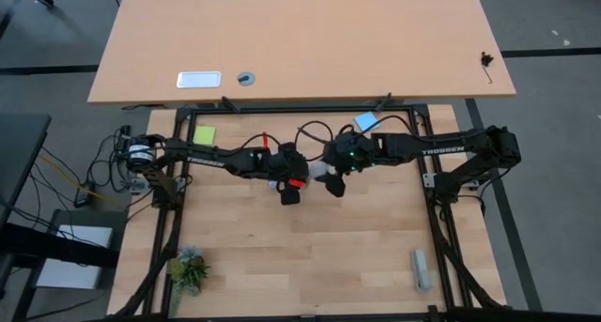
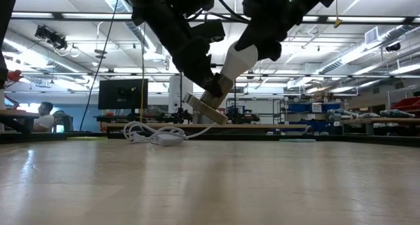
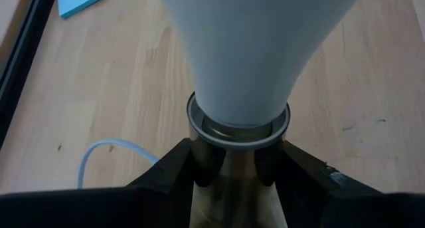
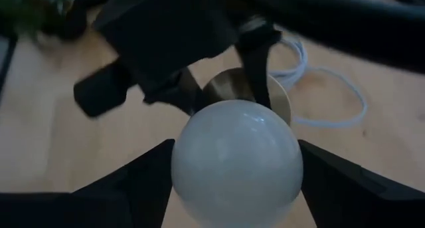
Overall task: Screw lightbulb
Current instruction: Remove the light bulb from the lamp
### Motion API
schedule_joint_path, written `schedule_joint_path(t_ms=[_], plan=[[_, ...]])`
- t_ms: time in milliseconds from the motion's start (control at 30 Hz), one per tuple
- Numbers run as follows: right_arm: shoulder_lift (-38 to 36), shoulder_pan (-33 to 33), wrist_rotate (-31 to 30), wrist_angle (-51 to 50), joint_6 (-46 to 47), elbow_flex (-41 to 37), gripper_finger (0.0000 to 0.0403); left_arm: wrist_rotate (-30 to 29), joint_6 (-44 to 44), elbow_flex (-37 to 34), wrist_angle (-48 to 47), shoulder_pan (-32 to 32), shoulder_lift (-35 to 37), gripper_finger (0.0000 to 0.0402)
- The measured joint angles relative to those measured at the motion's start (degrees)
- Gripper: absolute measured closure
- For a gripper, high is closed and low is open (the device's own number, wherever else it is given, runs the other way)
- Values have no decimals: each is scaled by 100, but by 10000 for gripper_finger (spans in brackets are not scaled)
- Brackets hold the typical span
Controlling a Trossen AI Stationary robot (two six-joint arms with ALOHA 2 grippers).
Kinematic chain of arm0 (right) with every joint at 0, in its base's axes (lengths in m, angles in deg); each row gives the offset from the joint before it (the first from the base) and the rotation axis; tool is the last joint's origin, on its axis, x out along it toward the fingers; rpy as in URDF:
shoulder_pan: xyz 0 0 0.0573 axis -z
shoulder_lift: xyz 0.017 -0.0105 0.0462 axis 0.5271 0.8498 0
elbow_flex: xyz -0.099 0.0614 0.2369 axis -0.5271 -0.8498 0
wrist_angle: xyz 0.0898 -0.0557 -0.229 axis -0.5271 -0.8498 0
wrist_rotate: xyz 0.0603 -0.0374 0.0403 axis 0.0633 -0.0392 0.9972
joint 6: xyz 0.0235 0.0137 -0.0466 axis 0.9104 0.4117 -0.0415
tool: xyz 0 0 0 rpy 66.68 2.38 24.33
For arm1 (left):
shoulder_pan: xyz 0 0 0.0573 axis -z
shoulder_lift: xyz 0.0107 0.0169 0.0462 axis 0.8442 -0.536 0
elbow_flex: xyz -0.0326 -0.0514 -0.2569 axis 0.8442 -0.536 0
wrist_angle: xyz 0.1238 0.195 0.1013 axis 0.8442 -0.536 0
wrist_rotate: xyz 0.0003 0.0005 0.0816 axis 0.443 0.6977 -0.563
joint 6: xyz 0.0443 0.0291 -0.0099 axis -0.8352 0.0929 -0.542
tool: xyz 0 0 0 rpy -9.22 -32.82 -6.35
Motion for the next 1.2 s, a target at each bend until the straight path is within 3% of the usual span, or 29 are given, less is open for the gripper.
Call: schedule_joint_path(t_ms=[433,700,833,1200], plan=[[0,4,215,-111,-3316,0,109,28,-58,0,-11,2,-4,239],[-102,4,178,-183,-4007,0,108,32,-44,2,22,2,-4,240],[-157,-30,141,-220,-3968,29,105,50,-17,7,54,2,4,239],[-188,-255,-43,-86,-2019,131,53,174,-23,-11,86,9,-7,239]])
